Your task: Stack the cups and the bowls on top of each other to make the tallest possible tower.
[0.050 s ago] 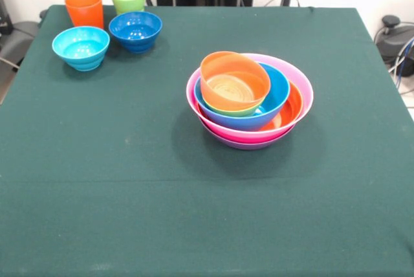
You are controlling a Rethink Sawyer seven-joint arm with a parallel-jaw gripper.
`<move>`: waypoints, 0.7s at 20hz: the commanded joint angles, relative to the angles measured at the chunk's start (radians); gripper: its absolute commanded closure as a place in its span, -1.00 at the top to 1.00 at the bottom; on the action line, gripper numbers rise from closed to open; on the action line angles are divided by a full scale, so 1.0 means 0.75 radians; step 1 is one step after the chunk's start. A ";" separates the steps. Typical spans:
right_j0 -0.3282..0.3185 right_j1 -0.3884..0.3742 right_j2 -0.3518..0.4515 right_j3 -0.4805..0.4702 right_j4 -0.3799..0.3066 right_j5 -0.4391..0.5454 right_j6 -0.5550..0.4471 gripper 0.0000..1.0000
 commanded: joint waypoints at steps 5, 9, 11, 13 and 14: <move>0.079 -0.063 0.107 0.005 0.125 0.037 0.168 1.00; 0.109 -0.146 0.048 0.092 0.120 0.046 0.196 1.00; 0.125 -0.164 0.033 0.107 0.098 0.047 0.228 1.00; 0.121 -0.172 0.022 0.117 0.095 0.047 0.229 1.00; 0.121 -0.175 0.017 0.121 0.094 0.048 0.229 1.00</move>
